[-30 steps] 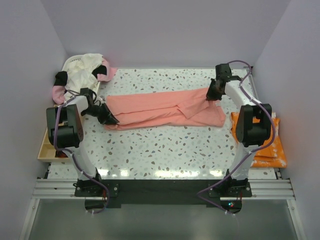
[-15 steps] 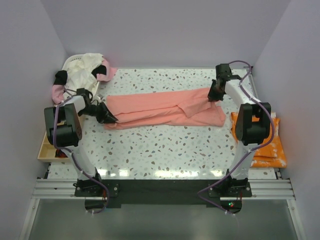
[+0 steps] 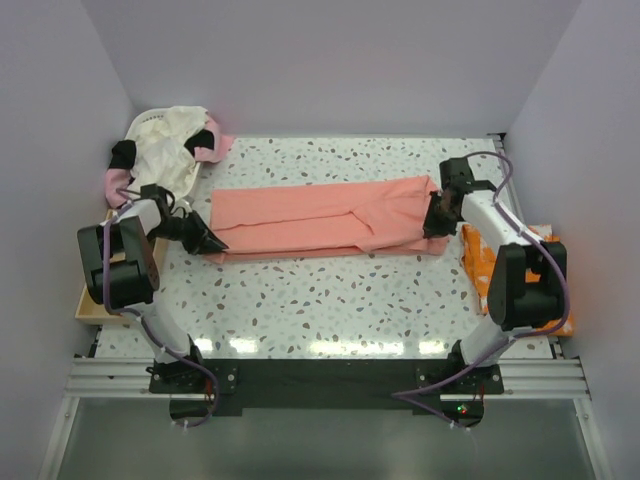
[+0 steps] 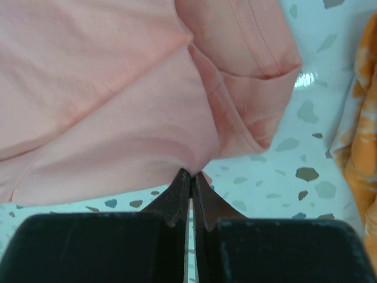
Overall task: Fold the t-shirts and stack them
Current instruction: Fold the other side of the tshirt into a rectangle
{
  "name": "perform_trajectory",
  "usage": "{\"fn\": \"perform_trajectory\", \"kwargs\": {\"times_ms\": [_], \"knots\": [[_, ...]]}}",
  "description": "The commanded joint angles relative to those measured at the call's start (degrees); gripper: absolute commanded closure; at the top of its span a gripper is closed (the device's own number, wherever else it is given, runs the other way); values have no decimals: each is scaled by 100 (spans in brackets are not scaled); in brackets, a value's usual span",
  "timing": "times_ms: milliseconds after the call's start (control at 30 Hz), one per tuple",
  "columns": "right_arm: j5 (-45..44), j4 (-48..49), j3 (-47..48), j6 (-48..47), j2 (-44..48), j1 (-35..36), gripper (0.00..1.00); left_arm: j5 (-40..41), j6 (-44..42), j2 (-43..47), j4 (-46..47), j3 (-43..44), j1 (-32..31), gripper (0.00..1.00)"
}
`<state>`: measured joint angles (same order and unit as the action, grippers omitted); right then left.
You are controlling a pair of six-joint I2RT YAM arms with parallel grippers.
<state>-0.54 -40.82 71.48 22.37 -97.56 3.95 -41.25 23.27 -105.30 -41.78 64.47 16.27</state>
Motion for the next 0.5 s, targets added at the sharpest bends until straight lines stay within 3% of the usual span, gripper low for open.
{"fn": "perform_trajectory", "kwargs": {"times_ms": [0,167,467], "knots": [[-140,-40,-275,-136,738,-43,100,39,-50,220,12,-110,60,92],[-219,-49,-65,-163,651,-43,100,3,-59,36,-58,145,51,92],[-307,30,849,-180,-421,-34,100,-181,-15,-570,20,689,51,92]]}}
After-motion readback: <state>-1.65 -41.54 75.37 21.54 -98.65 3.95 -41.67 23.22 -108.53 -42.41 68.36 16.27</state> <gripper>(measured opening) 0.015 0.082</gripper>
